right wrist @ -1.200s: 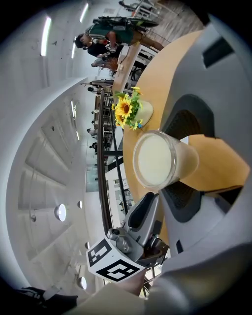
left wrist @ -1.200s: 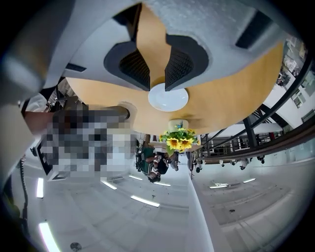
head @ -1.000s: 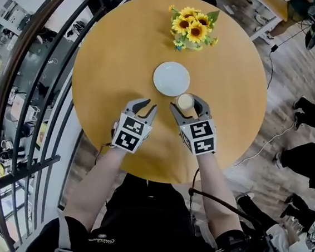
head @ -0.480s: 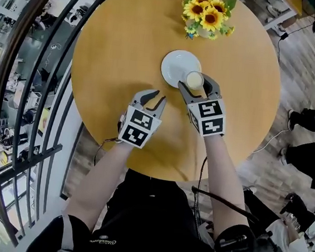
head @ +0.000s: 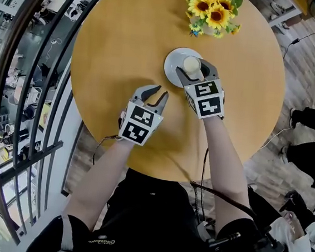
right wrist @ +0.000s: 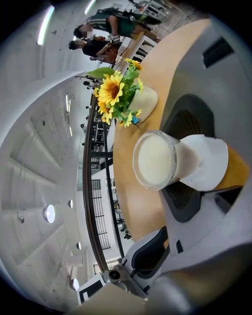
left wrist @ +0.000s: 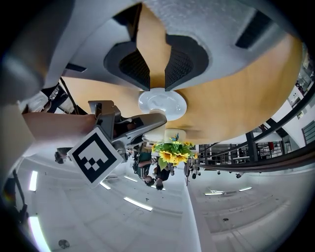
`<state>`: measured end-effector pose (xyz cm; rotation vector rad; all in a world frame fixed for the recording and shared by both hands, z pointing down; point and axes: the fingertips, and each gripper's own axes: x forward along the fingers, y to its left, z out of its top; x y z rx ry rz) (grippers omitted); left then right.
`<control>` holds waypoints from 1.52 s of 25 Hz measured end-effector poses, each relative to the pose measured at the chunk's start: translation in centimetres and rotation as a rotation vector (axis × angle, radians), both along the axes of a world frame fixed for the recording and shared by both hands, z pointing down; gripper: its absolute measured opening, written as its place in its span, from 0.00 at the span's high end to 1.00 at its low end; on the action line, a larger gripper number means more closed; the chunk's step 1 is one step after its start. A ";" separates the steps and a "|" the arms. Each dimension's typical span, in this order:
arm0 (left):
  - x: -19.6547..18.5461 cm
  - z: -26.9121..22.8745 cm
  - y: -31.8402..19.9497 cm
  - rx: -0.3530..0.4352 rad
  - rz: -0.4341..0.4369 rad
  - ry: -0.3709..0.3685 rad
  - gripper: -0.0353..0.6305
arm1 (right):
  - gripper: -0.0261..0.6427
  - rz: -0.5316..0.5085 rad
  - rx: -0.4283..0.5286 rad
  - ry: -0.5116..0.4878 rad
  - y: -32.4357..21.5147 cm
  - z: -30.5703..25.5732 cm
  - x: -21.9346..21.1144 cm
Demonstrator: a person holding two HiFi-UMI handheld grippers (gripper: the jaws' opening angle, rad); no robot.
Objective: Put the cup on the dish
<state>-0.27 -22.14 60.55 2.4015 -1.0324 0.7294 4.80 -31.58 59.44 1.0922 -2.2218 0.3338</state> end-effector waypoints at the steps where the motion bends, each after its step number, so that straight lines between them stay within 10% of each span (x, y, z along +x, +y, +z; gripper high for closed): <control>1: 0.1 0.0 -0.1 -0.001 0.002 0.001 0.81 | 0.58 0.002 -0.006 0.003 -0.2 0.2 0.0; 38: -0.2 0.4 -0.8 -0.015 0.001 0.005 0.81 | 0.58 0.044 -0.106 0.013 -1.3 3.6 0.5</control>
